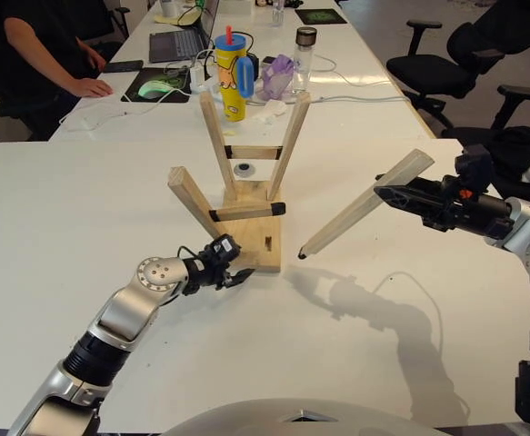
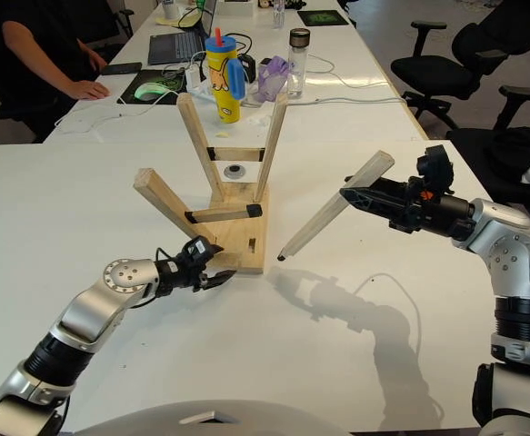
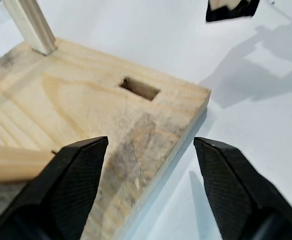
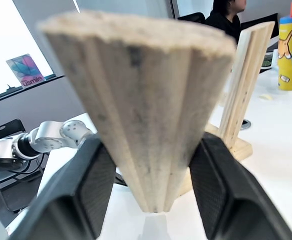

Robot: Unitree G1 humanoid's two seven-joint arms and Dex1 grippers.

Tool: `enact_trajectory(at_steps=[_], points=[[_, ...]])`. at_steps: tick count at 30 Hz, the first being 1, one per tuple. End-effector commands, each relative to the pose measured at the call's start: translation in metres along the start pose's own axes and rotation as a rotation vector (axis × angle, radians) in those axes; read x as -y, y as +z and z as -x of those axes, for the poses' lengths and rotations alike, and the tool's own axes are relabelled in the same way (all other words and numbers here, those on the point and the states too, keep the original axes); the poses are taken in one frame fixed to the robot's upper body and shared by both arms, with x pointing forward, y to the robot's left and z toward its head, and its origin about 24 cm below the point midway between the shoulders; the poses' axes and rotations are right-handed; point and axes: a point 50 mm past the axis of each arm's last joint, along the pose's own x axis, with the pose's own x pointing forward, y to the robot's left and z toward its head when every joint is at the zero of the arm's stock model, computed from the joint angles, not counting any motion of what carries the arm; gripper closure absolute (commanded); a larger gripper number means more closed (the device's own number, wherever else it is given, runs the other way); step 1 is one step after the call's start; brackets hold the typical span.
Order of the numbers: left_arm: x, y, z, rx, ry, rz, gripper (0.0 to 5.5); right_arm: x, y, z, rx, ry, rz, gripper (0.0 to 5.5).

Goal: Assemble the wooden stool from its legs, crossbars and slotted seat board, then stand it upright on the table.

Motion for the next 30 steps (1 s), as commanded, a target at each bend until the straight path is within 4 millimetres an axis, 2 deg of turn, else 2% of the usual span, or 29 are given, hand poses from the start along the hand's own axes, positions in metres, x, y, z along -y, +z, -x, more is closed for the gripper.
enact_trajectory(at_steps=[1,5,8,12,17,24,30], points=[[0.007,-0.027,0.007,-0.173,-0.079,-0.006,2.3,-0.002,0.004,-0.014,0.046,0.021,0.063,3.45],[0.017,-0.023,0.005,-0.147,-0.147,0.01,2.3,-0.006,-0.003,-0.033,0.072,0.055,0.087,3.45],[0.022,-0.014,0.0,-0.117,-0.161,0.012,2.3,-0.003,-0.006,-0.047,0.062,0.073,0.114,3.45],[0.025,-0.014,-0.006,-0.121,-0.171,0.017,2.3,0.004,-0.012,-0.061,0.015,0.092,0.156,3.45],[0.031,-0.018,-0.01,-0.141,-0.196,0.028,2.3,0.013,-0.014,-0.068,-0.059,0.122,0.196,3.45],[0.037,-0.023,-0.013,-0.154,-0.222,0.044,2.3,0.023,-0.002,-0.072,-0.138,0.166,0.255,3.45],[0.039,-0.029,-0.015,-0.175,-0.231,0.05,2.3,0.023,0.002,-0.073,-0.222,0.222,0.285,3.45]])
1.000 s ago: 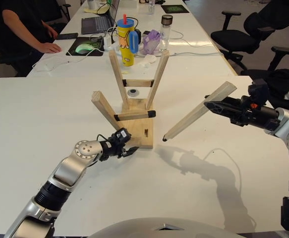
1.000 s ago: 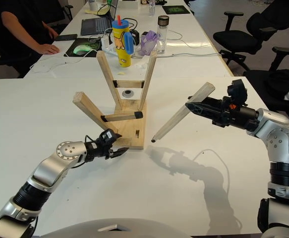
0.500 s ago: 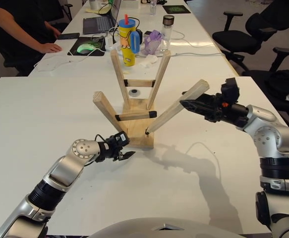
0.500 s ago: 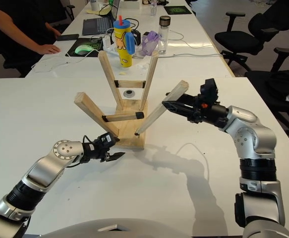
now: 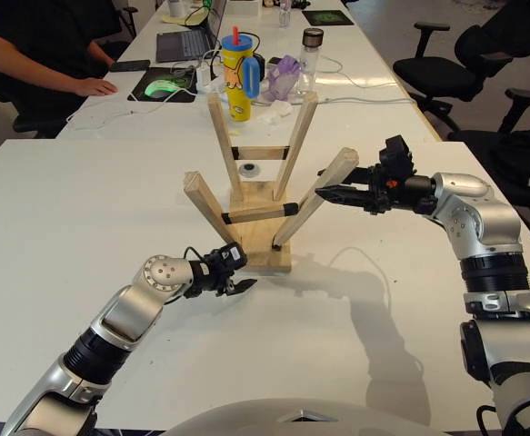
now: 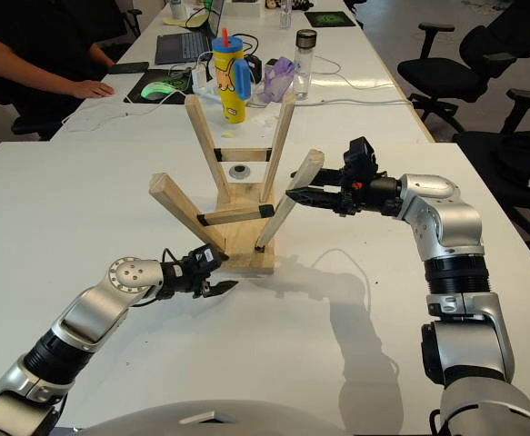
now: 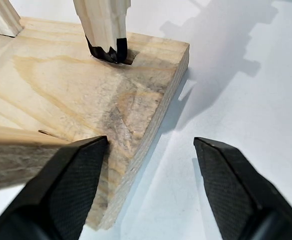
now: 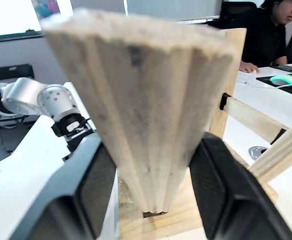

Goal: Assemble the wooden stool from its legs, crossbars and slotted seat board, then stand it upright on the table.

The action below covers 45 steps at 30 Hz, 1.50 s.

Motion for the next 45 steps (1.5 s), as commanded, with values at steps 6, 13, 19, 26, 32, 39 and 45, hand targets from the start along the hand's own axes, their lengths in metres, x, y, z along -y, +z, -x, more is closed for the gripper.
enact_trajectory(at_steps=[6,13,19,26,32,39,45], points=[[0.027,-0.04,-0.012,-0.146,-0.134,0.118,2.3,0.003,0.006,0.002,-0.179,0.092,0.098,3.46],[0.027,-0.042,-0.015,-0.15,-0.147,0.111,2.3,0.01,0.01,-0.01,-0.245,0.134,0.197,3.46],[0.032,-0.043,-0.018,-0.146,-0.153,0.112,2.3,0.012,0.001,-0.016,-0.296,0.153,0.14,3.46],[0.034,-0.045,-0.021,-0.149,-0.16,0.104,2.3,0.02,-0.024,-0.013,-0.363,0.083,0.041,3.46],[0.035,-0.046,-0.022,-0.157,-0.164,0.112,2.3,0.014,-0.008,-0.031,-0.362,0.194,0.133,3.46],[0.034,-0.042,-0.025,-0.14,-0.153,0.109,2.3,0.01,-0.013,-0.042,-0.356,0.21,0.128,3.46],[0.014,0.005,-0.011,0.192,0.016,0.014,2.3,0.004,-0.022,-0.041,-0.392,0.134,0.077,3.46]])
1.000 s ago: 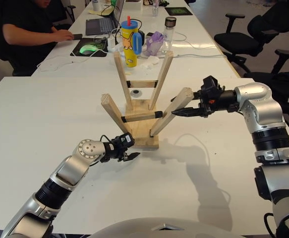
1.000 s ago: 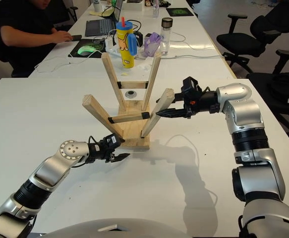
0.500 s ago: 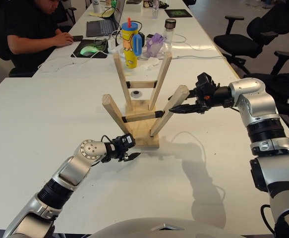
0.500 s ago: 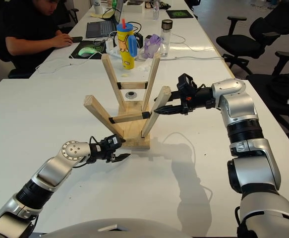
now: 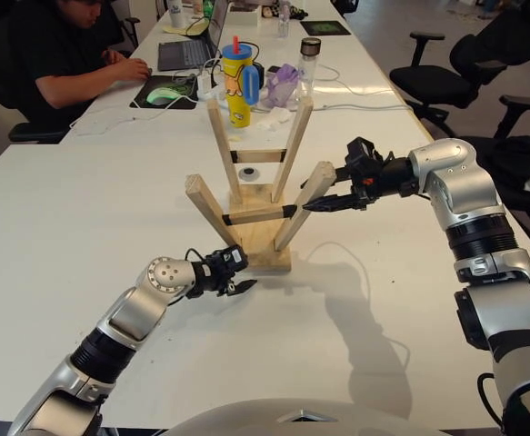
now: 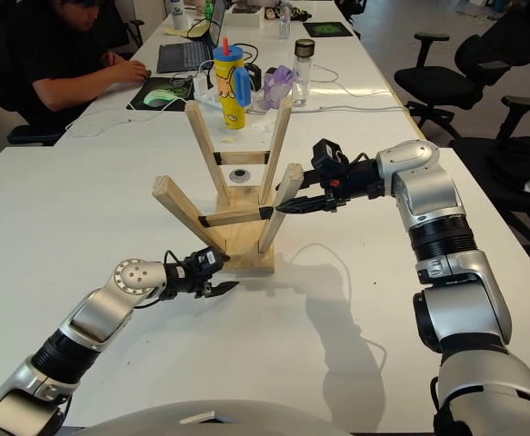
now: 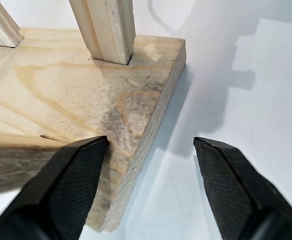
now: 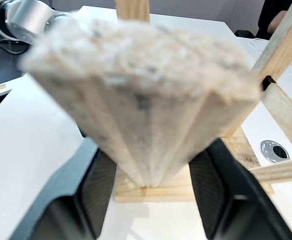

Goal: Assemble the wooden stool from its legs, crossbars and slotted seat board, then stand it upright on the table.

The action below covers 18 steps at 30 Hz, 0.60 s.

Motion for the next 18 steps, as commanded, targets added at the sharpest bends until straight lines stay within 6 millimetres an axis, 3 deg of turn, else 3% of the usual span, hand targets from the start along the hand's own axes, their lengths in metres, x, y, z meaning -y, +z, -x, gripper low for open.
enact_trajectory(at_steps=[1,7,10,13,15,18], points=[[0.015,0.018,0.001,0.169,-0.004,-0.004,2.3,-0.012,-0.025,-0.02,-0.097,-0.003,-0.094,3.46],[0.024,0.073,0.037,0.476,0.178,-0.195,2.3,-0.023,-0.023,-0.022,-0.133,-0.031,-0.093,3.46],[0.017,0.103,0.069,0.671,0.439,-0.4,2.3,-0.024,-0.022,-0.023,-0.15,-0.053,-0.096,3.46],[-0.004,0.122,0.092,0.681,0.759,-0.593,2.3,-0.024,-0.022,-0.023,-0.159,-0.064,-0.101,3.46],[-0.014,0.13,0.09,0.62,0.851,-0.692,2.3,-0.024,-0.023,-0.025,-0.163,-0.066,-0.106,3.46],[-0.015,0.136,0.068,0.529,0.824,-0.812,2.3,-0.024,-0.026,-0.026,-0.172,-0.067,-0.115,3.46]])
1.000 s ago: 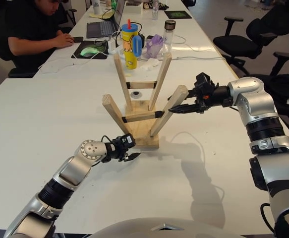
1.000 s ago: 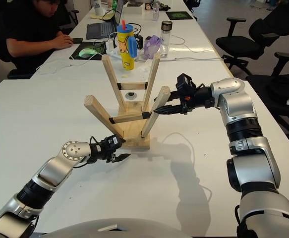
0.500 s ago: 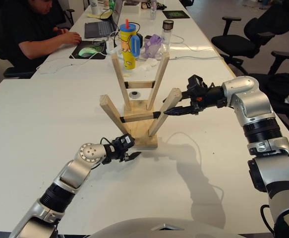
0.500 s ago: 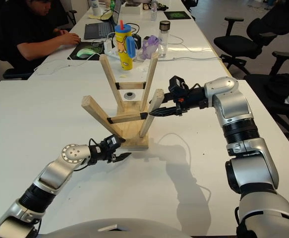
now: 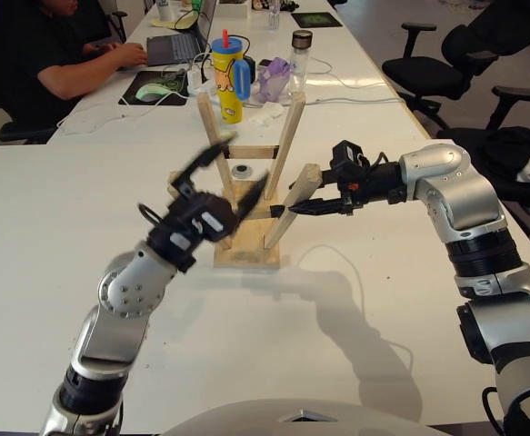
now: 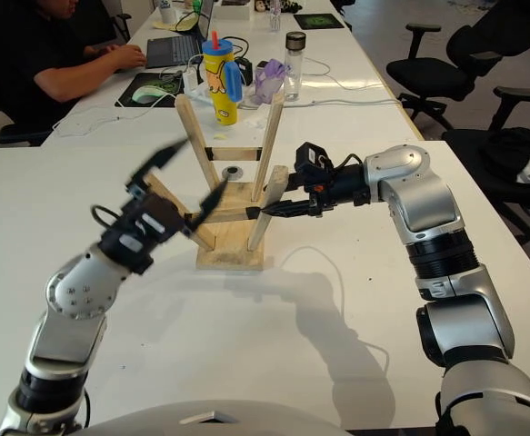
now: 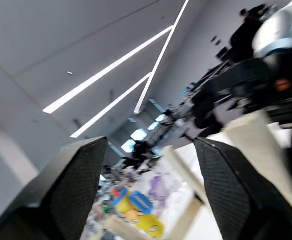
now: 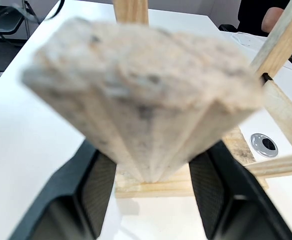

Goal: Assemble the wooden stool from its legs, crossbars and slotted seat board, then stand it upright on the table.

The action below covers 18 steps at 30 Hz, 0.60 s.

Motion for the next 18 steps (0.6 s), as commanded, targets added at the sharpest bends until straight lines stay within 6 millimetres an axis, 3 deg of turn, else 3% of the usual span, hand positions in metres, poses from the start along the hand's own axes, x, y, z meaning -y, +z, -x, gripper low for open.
enact_trajectory(at_steps=[1,3,5,6,7,8,10,13,16,18], points=[[0.025,-0.006,-0.019,-0.031,-0.126,-0.142,2.3,-0.008,-0.039,-0.013,-0.139,0.004,-0.119,3.46],[0.062,-0.027,-0.013,-0.159,-0.327,-0.181,2.3,-0.007,-0.04,-0.016,-0.143,0.007,-0.12,3.46],[0.102,-0.053,0.01,-0.338,-0.616,-0.197,2.3,-0.006,-0.04,-0.019,-0.145,0.008,-0.119,3.46],[0.125,-0.067,0.034,-0.445,-0.807,-0.166,2.3,-0.006,-0.04,-0.02,-0.143,0.011,-0.12,3.46],[0.135,-0.078,0.054,-0.542,-0.932,-0.163,2.3,-0.006,-0.039,-0.023,-0.145,0.014,-0.116,3.46],[0.137,-0.08,0.057,-0.572,-0.92,-0.128,2.3,-0.005,-0.039,-0.025,-0.146,0.02,-0.114,3.46],[0.124,-0.074,0.034,-0.522,-0.76,-0.105,2.3,-0.006,-0.04,-0.026,-0.147,0.022,-0.117,3.46],[0.072,-0.044,-0.02,-0.299,-0.327,-0.086,2.3,-0.006,-0.044,-0.024,-0.152,0.015,-0.123,3.46],[0.025,-0.02,-0.037,-0.15,-0.024,-0.102,2.3,-0.006,-0.045,-0.024,-0.15,0.009,-0.128,3.46],[0.006,-0.012,-0.04,-0.106,0.091,-0.119,2.3,-0.006,-0.045,-0.024,-0.15,0.008,-0.13,3.46]])
